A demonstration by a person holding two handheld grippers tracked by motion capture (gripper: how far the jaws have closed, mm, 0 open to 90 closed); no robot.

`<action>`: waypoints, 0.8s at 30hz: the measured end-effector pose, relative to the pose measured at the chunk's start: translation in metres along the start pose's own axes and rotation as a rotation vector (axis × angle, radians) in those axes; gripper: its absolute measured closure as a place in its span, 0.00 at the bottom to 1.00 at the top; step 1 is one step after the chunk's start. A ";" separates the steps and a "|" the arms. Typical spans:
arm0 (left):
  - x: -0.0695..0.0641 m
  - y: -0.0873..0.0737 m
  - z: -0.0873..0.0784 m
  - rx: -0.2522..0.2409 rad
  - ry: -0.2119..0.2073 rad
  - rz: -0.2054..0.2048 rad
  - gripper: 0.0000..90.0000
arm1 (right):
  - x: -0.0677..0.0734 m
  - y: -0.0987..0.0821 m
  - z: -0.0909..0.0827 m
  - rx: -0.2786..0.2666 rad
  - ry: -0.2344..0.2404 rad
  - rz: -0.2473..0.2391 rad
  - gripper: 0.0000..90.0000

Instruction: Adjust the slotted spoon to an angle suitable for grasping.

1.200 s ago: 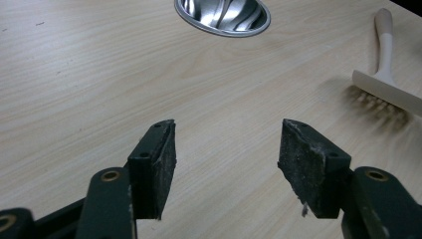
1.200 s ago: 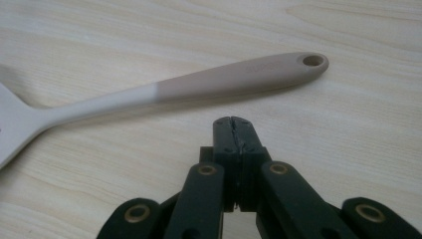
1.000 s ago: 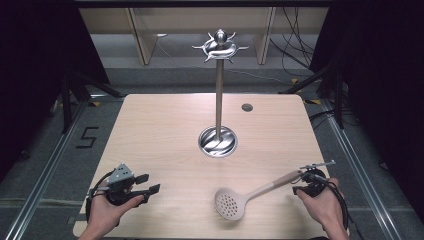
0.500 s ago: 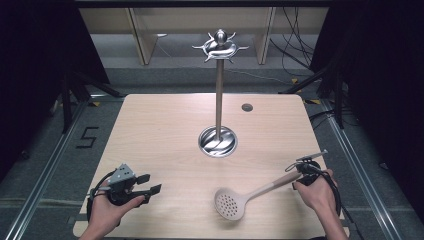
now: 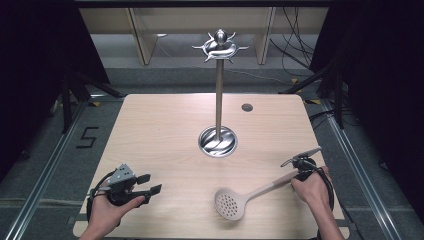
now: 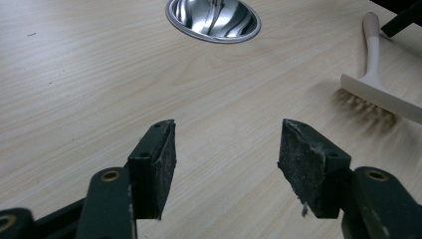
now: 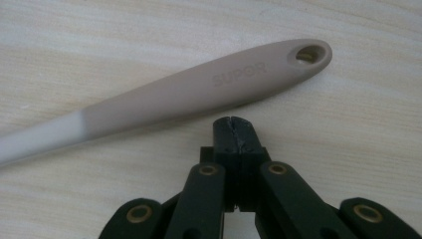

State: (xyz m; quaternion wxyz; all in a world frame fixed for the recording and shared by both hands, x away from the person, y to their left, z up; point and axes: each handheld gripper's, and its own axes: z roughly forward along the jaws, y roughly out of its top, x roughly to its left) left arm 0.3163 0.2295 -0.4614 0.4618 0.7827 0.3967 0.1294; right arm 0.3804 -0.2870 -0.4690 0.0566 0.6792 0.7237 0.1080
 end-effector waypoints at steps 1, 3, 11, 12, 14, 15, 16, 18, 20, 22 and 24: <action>0.000 0.000 0.000 0.002 -0.001 -0.005 0.43 | 0.000 0.002 0.001 0.000 0.000 0.007 1.00; -0.001 0.000 0.000 0.002 0.002 -0.008 0.43 | 0.000 0.003 0.001 -0.002 0.009 0.014 1.00; -0.002 0.000 -0.001 0.000 0.004 -0.008 0.43 | -0.005 0.012 0.001 -0.016 -0.019 -0.029 1.00; -0.001 0.000 -0.001 0.001 0.004 -0.007 0.43 | -0.005 0.015 0.002 -0.025 -0.022 -0.026 1.00; -0.002 0.000 -0.001 0.001 0.003 -0.007 0.43 | -0.004 0.015 0.002 -0.039 -0.022 -0.011 1.00; -0.002 0.000 -0.001 0.001 0.003 -0.007 0.43 | -0.002 0.018 0.002 -0.028 -0.015 -0.006 1.00; -0.002 0.000 0.000 0.001 0.002 -0.007 0.43 | -0.003 0.019 0.003 -0.029 -0.028 -0.029 1.00; -0.001 0.000 0.000 0.001 -0.003 -0.007 0.43 | 0.000 0.022 0.004 -0.042 -0.027 -0.008 1.00; -0.001 0.000 0.000 -0.001 -0.004 -0.006 0.43 | 0.000 0.024 0.004 -0.036 -0.027 -0.025 1.00; -0.001 0.000 0.000 0.000 -0.005 -0.004 0.43 | 0.002 0.026 0.005 -0.049 -0.019 -0.002 1.00; -0.001 0.000 0.000 0.000 -0.006 -0.002 0.43 | 0.001 0.028 0.007 -0.047 -0.038 -0.045 0.98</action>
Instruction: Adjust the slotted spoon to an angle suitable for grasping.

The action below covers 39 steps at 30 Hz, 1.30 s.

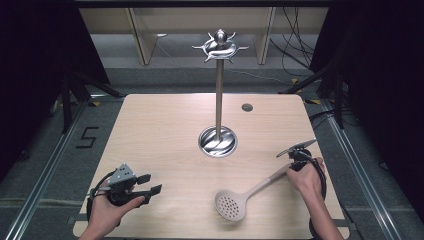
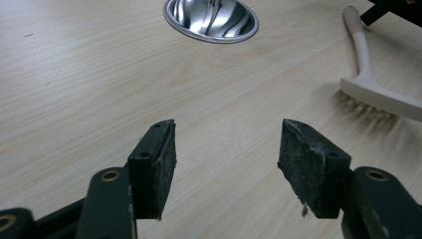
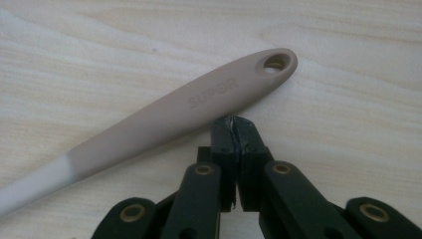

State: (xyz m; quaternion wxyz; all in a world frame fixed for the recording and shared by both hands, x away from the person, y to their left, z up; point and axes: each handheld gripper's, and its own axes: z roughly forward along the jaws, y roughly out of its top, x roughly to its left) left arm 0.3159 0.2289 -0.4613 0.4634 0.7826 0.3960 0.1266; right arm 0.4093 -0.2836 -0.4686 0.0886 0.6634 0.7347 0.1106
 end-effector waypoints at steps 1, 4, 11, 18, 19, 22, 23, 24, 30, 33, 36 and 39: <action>0.000 0.000 0.000 0.000 0.000 0.000 0.43 | 0.001 0.001 0.000 -0.002 0.003 0.007 0.97; 0.000 0.000 0.000 -0.002 -0.003 -0.003 0.43 | 0.004 0.004 0.001 -0.006 -0.004 0.001 0.95; 0.000 0.000 0.000 0.000 -0.010 0.001 0.43 | 0.003 0.005 -0.002 -0.012 0.018 0.085 0.74; -0.001 0.001 0.001 0.003 -0.013 -0.002 0.43 | 0.004 0.000 -0.012 -0.057 0.077 0.192 0.47; -0.001 0.001 0.001 0.003 -0.009 -0.005 0.43 | 0.002 0.000 -0.015 -0.074 0.080 0.175 0.46; -0.001 0.002 0.002 -0.004 -0.007 -0.003 0.43 | 0.003 0.001 -0.019 -0.117 0.109 0.174 0.43; 0.000 0.002 0.002 0.004 -0.009 -0.002 0.43 | 0.005 0.002 -0.020 -0.134 0.112 0.186 0.43; 0.000 0.002 0.002 0.001 -0.010 -0.004 0.43 | 0.006 0.002 -0.020 -0.124 0.115 0.181 0.42; 0.002 0.004 0.003 -0.014 -0.010 -0.007 0.43 | 0.017 0.001 -0.014 -0.101 0.134 0.176 0.41; 0.004 0.005 0.005 -0.011 -0.002 -0.023 0.43 | 0.017 0.002 -0.013 -0.101 0.125 0.158 0.40; 0.004 0.005 0.005 -0.009 0.001 -0.017 0.43 | 0.019 0.002 -0.014 -0.098 0.106 0.191 0.37; 0.002 0.005 0.006 -0.005 0.000 -0.017 0.43 | 0.020 0.001 -0.012 -0.089 0.077 0.189 0.36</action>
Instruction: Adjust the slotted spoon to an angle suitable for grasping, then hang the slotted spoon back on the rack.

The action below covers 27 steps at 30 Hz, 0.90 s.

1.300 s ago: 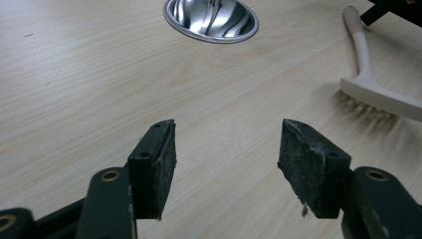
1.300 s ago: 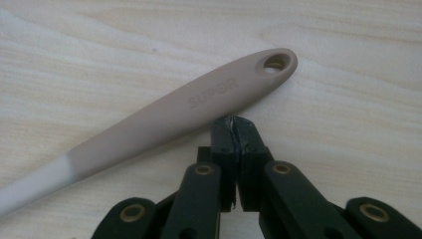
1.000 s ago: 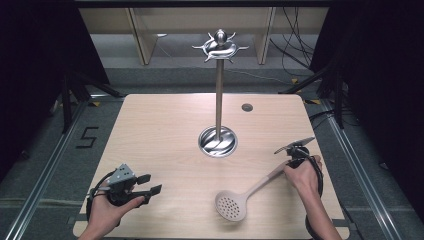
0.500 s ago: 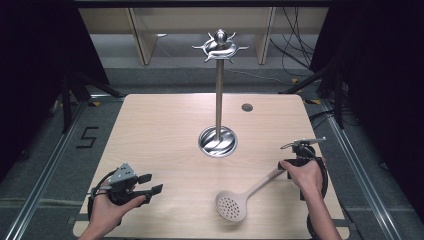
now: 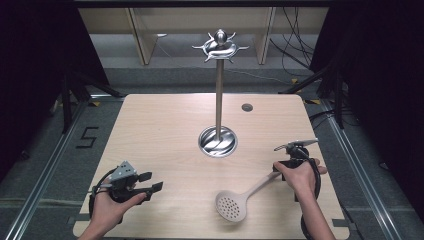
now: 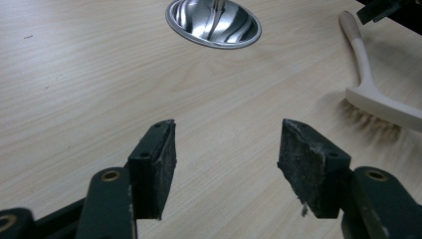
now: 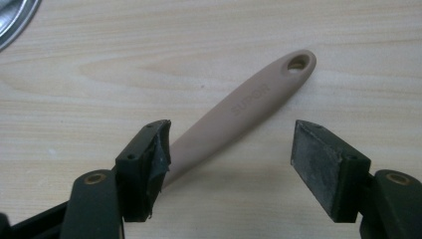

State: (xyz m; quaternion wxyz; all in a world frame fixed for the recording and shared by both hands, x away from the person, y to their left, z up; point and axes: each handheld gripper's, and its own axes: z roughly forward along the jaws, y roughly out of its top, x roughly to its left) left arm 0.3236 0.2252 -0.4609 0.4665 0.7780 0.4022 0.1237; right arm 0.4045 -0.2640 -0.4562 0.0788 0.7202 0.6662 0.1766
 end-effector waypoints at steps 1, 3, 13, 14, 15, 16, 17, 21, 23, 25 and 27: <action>-0.002 0.001 0.001 -0.001 0.002 0.003 0.43 | 0.000 0.000 0.000 0.011 0.004 0.003 0.36; -0.003 0.000 0.001 -0.003 -0.004 0.010 0.43 | 0.001 -0.001 -0.002 -0.009 -0.003 0.015 0.36; 0.000 0.001 0.002 -0.004 0.007 0.005 0.44 | -0.003 -0.002 -0.004 -0.038 0.001 0.028 0.36; 0.000 0.001 0.001 0.002 0.001 0.007 0.43 | -0.004 -0.001 -0.004 -0.030 0.015 0.032 0.36; -0.001 0.002 0.002 -0.002 -0.002 0.006 0.43 | -0.004 -0.001 -0.003 -0.031 0.014 0.043 0.36; -0.002 0.002 0.003 -0.001 -0.002 0.005 0.43 | -0.004 -0.001 -0.002 -0.037 0.014 0.049 0.36; -0.001 0.001 0.003 0.003 0.000 0.011 0.43 | -0.006 -0.001 -0.001 -0.022 0.020 0.034 0.36; -0.003 -0.001 0.002 0.009 -0.004 0.010 0.43 | -0.010 -0.001 -0.002 -0.021 0.021 0.060 0.36; -0.003 -0.002 0.000 0.004 -0.004 0.018 0.43 | -0.011 -0.002 -0.005 -0.032 0.017 0.074 0.37; -0.004 -0.004 -0.001 0.003 -0.002 0.007 0.43 | -0.016 0.001 -0.005 -0.046 0.030 0.038 0.37; -0.003 -0.005 -0.003 0.017 0.007 0.006 0.43 | -0.015 0.002 -0.007 -0.036 0.019 0.110 0.37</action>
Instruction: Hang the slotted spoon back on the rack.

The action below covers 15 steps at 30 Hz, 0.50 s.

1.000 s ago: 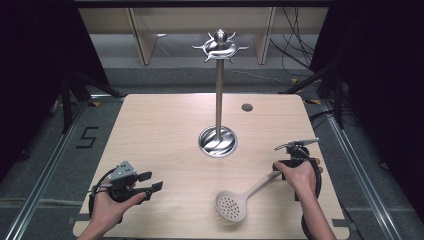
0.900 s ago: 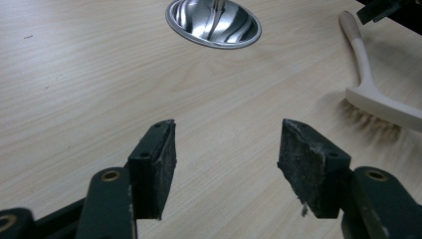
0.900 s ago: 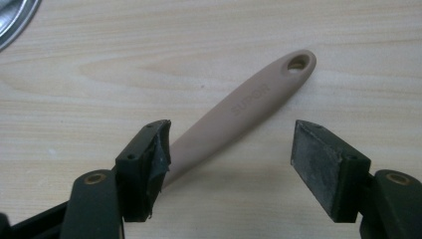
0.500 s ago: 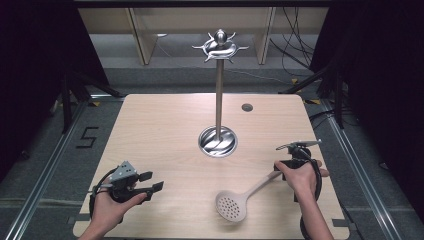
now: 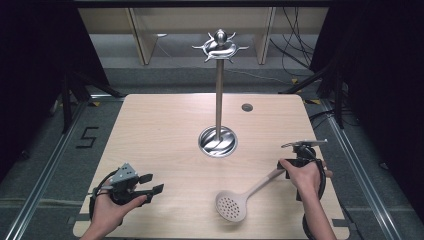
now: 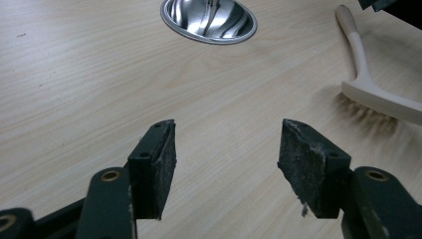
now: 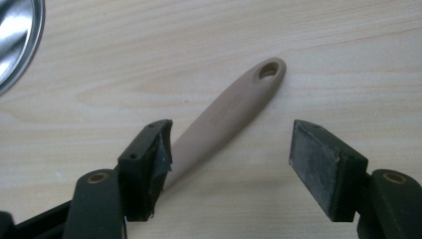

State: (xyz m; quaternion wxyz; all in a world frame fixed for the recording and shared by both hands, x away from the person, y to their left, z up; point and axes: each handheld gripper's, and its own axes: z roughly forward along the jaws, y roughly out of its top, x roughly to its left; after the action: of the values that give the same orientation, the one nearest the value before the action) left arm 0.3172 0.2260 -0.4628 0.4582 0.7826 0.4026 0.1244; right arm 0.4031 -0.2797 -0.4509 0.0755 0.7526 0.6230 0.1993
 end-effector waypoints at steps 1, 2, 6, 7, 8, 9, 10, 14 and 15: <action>0.001 0.000 0.001 -0.011 -0.010 -0.003 0.43 | -0.001 0.001 0.000 0.009 0.015 0.003 0.37; 0.001 0.001 0.000 -0.013 -0.010 -0.002 0.43 | 0.000 0.001 0.002 -0.001 0.006 0.011 0.37; 0.002 0.003 0.001 -0.017 -0.007 0.003 0.43 | 0.001 0.005 0.005 0.020 0.013 0.069 0.37; 0.002 0.003 0.003 -0.013 -0.007 0.001 0.43 | 0.002 0.005 0.008 0.024 0.012 0.070 0.37; 0.001 0.003 0.004 -0.011 -0.006 -0.004 0.43 | 0.002 0.006 0.011 0.048 0.004 0.067 0.37; 0.001 0.002 0.004 -0.001 0.002 0.001 0.43 | 0.003 0.006 0.013 0.049 0.006 0.076 0.37; 0.001 0.002 0.004 -0.005 -0.006 -0.002 0.43 | 0.004 0.007 0.015 0.064 -0.003 0.083 0.36; 0.001 0.002 0.002 -0.011 -0.006 -0.003 0.43 | 0.008 0.007 0.024 0.077 -0.015 0.079 0.36; 0.002 0.002 0.002 -0.012 -0.006 -0.005 0.43 | 0.009 0.007 0.025 0.096 -0.025 0.076 0.36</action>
State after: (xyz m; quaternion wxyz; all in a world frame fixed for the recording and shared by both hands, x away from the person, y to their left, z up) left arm 0.3204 0.2254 -0.4628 0.4644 0.7792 0.4025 0.1231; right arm 0.4209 -0.2688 -0.4691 0.0396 0.7807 0.6020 0.1627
